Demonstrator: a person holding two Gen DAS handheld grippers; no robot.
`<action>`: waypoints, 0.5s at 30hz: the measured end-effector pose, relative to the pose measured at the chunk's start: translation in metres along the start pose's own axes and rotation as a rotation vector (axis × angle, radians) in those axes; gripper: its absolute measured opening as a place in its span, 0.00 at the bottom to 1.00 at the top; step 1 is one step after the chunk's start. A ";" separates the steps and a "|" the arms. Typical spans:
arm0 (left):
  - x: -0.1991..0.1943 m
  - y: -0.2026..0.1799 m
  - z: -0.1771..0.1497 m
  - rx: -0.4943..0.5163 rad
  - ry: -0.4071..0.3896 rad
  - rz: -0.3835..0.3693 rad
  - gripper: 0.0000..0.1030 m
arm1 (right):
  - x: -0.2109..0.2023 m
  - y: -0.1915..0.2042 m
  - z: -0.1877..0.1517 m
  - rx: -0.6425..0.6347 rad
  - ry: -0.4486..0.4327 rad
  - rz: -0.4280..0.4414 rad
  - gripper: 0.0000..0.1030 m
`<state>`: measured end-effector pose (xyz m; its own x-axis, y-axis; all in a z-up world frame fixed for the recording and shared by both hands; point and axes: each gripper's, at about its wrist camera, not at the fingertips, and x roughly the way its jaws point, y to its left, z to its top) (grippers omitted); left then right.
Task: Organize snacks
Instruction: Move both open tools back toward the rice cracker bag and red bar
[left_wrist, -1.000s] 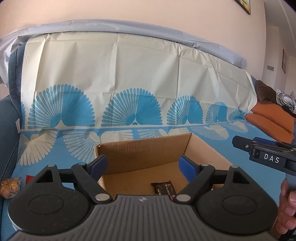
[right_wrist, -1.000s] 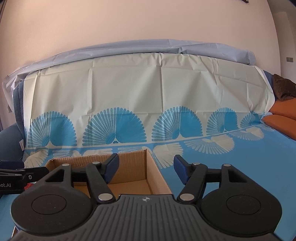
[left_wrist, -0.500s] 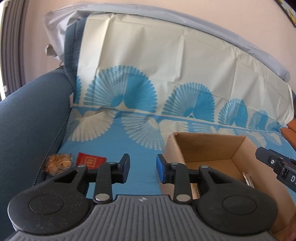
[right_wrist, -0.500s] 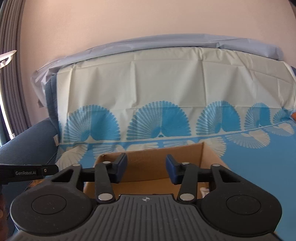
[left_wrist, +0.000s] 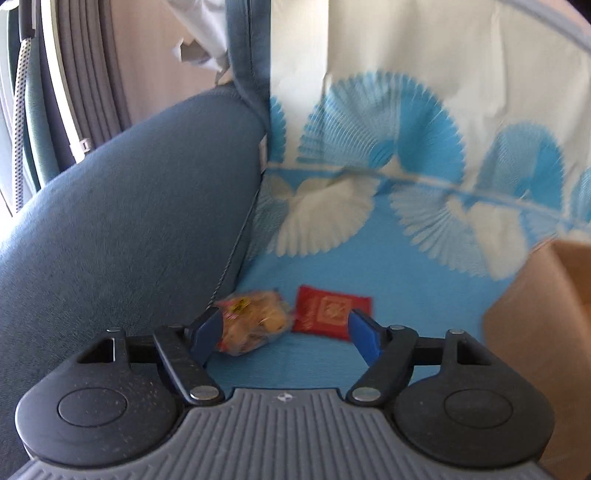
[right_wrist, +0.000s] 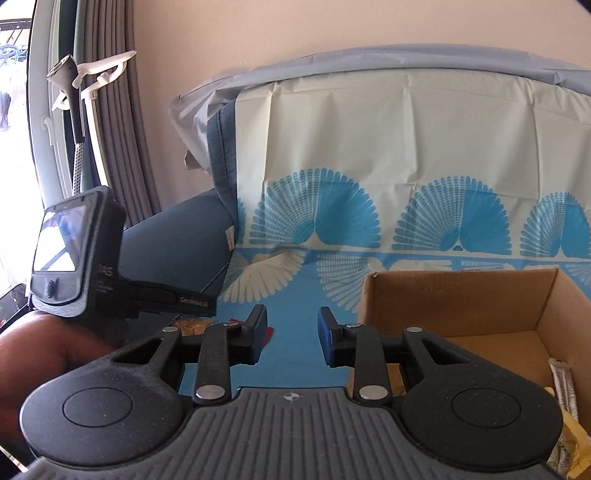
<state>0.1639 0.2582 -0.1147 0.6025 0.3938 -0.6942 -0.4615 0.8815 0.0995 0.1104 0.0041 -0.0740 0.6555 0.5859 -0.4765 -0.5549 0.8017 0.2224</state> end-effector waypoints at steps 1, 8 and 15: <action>0.009 -0.001 -0.002 0.014 0.025 0.026 0.79 | 0.004 0.002 -0.001 0.000 0.015 0.002 0.33; 0.052 -0.020 -0.008 0.162 0.063 0.131 0.82 | 0.024 0.000 -0.005 0.034 0.098 -0.014 0.39; 0.076 -0.025 -0.007 0.228 0.102 0.188 0.71 | 0.028 0.001 -0.005 0.019 0.122 0.023 0.41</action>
<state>0.2166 0.2644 -0.1747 0.4468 0.5374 -0.7153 -0.3938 0.8360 0.3821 0.1257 0.0201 -0.0910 0.5747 0.5866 -0.5706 -0.5584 0.7908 0.2506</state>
